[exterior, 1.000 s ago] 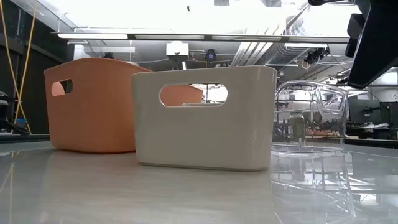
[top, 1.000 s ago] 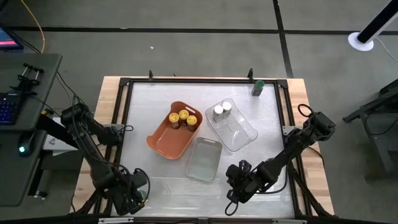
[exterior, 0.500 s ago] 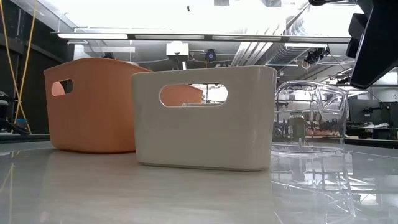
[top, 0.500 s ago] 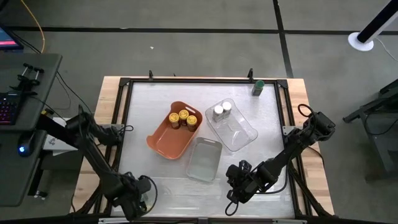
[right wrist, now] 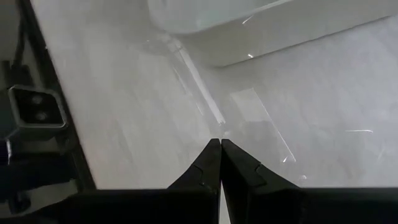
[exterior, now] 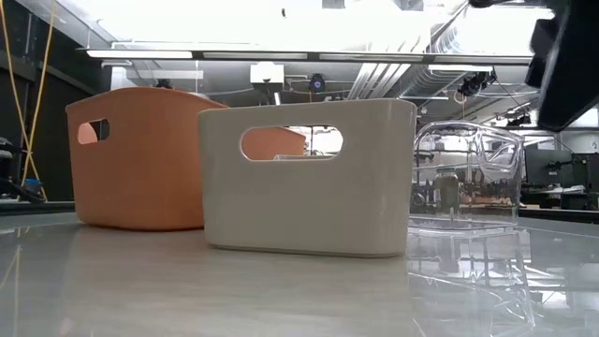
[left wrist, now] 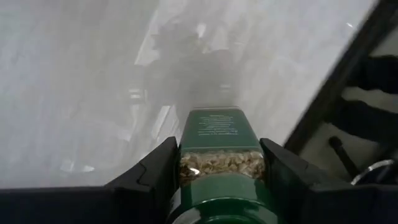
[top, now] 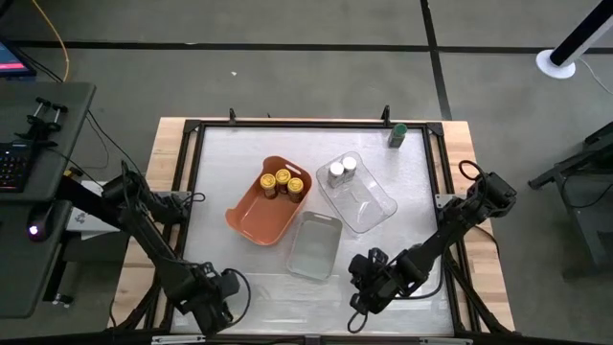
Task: Sort spices by type
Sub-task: Put the bottom green seasoning bottle into the gray bin
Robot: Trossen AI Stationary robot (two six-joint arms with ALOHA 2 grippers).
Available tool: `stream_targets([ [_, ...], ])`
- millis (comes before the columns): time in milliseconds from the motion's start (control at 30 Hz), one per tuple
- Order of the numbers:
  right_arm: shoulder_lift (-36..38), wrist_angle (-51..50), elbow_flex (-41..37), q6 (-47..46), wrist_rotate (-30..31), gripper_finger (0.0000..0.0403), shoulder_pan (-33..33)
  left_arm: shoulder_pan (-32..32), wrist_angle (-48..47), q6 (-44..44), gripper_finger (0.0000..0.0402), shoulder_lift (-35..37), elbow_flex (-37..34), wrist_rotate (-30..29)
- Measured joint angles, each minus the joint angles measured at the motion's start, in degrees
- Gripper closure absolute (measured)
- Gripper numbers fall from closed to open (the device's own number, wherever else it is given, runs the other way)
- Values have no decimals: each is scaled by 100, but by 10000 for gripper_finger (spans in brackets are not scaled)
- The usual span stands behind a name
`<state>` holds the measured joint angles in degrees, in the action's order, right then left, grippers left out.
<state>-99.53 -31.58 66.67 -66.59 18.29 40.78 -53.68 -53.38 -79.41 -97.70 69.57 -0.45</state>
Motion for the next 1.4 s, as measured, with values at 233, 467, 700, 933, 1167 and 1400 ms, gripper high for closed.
stream_targets([
  [233,415,-31,7,-283,202,403,447,329,61,557,239,961,-1,-146],
  [467,828,-471,11,-857,955,403,758,1561,-7,2280,239,1590,585,-485],
  [700,958,-855,11,-1144,1605,403,737,3292,76,5497,239,825,1948,-693],
  [933,960,-965,11,-1231,1446,403,481,4314,82,7443,239,-557,2855,-573],
  [1167,960,-1012,11,-1296,1505,403,419,4521,0,8095,239,-1555,2875,-499],
  [1400,960,-1088,9,-1502,1654,403,394,4510,0,8554,239,-2121,2873,-708],
])
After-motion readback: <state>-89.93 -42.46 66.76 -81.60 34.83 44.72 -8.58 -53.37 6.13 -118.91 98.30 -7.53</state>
